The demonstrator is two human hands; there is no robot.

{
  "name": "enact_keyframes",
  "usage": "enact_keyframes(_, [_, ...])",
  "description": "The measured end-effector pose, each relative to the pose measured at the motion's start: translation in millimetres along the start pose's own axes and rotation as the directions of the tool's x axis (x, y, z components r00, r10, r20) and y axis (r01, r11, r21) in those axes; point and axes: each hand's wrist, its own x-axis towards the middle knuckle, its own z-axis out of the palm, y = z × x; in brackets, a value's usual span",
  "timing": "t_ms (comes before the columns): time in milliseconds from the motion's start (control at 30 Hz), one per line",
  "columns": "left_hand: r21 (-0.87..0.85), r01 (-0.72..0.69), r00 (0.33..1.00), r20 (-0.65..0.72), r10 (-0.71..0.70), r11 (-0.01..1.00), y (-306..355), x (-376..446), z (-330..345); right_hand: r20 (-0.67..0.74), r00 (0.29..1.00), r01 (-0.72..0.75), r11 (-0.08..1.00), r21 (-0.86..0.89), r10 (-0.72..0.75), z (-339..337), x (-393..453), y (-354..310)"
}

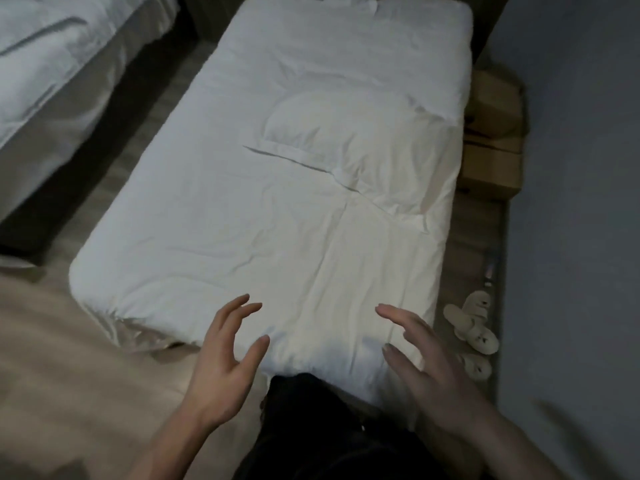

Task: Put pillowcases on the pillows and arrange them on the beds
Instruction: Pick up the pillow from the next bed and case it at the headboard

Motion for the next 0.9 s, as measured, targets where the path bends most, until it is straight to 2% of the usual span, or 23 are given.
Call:
enact_keyframes(200, [-0.091, 0.066, 0.995, -0.069, -0.072, 0.994, 38, -47, 61, 0.022, 1.000, 0.008, 0.999, -0.044, -0.007, -52, -34, 31])
enact_keyframes(400, [-0.155, 0.045, 0.999, 0.001, -0.045, 0.987, 58, -20, 100, -0.062, 0.987, -0.143, 0.988, 0.048, 0.146, -73, -74, 72])
enact_keyframes(500, [-0.206, 0.038, 0.999, -0.011, -0.041, 0.978, 69, -13, 117, -0.067, 0.978, -0.192, 0.980, 0.056, 0.196, -95, -80, 81])
enact_keyframes(633, [-0.221, 0.083, 0.995, -0.040, -0.094, 0.972, 86, -14, 147, 0.000, 0.987, -0.158, 0.986, 0.046, 0.158, -133, -55, 100])
enact_keyframes(900, [-0.242, 0.211, 0.947, -0.190, -0.259, 0.947, 155, 10, 238, 0.246, 0.968, -0.064, 0.995, 0.073, 0.044, -227, 46, 144])
